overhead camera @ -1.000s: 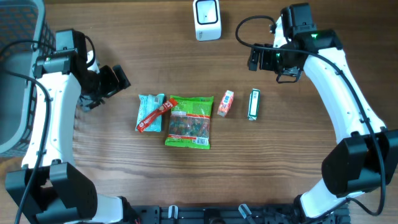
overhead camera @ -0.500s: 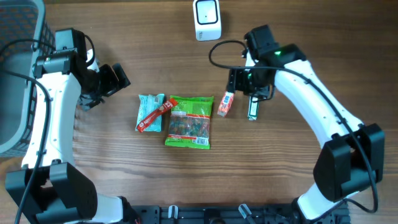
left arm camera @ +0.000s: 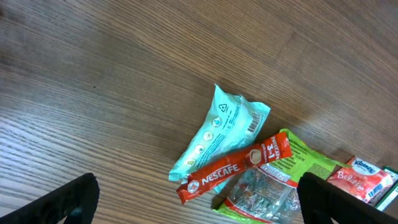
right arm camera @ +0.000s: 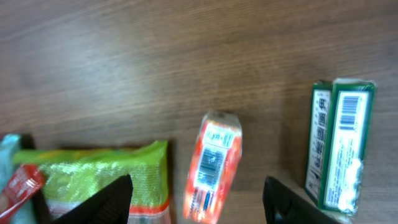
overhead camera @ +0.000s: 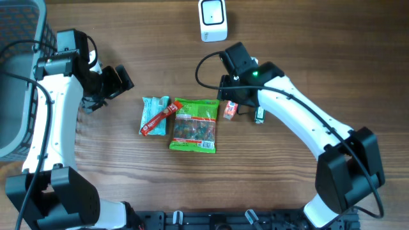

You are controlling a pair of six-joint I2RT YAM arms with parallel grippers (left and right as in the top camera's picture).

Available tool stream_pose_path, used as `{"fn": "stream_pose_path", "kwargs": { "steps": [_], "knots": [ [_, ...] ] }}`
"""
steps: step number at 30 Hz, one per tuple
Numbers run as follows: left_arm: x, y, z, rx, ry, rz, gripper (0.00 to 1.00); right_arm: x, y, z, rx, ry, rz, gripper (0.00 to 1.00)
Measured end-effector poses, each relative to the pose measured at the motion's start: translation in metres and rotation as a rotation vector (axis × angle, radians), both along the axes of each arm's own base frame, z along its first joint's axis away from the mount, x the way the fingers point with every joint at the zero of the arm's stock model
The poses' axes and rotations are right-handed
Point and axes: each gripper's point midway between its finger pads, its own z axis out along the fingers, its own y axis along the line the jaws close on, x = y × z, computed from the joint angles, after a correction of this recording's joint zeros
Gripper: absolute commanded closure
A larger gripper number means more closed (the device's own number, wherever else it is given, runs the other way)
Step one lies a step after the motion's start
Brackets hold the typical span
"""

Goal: Scan the item barcode

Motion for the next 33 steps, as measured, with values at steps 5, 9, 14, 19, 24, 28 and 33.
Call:
{"fn": "stream_pose_path", "kwargs": {
  "steps": [5, 9, 14, 19, 24, 28, 33],
  "knots": [
    [0.000, 0.000, 0.000, 0.000, 0.000, 0.000, 0.00, -0.004, -0.005, -0.026, -0.002, -0.008, -0.015, 0.39],
    [0.000, 0.000, 0.000, 0.000, 0.000, 0.000, 0.00, -0.004, -0.005, -0.035, 0.006, -0.026, -0.019, 0.43],
    [0.000, 0.000, 0.000, 0.000, 0.000, 0.000, 0.00, -0.004, -0.006, -0.044, 0.015, -0.038, -0.026, 0.55],
    [0.000, 0.000, 0.000, 0.000, 0.000, 0.000, 0.00, -0.003, -0.006, -0.045, 0.013, -0.049, -0.029, 0.70],
    [0.000, 0.000, 0.000, 0.000, 0.000, 0.000, 0.00, 0.007, -0.012, -0.042, -0.029, -0.094, 0.065, 0.76],
    [0.000, 0.000, 0.000, 0.000, 0.000, 0.000, 0.00, 0.017, -0.021, -0.036, -0.065, -0.119, 0.121, 0.77],
    [0.000, 0.000, 0.000, 0.000, 0.000, 0.000, 0.00, 0.025, -0.023, -0.030, -0.106, -0.147, 0.222, 0.82]
  ]
}}
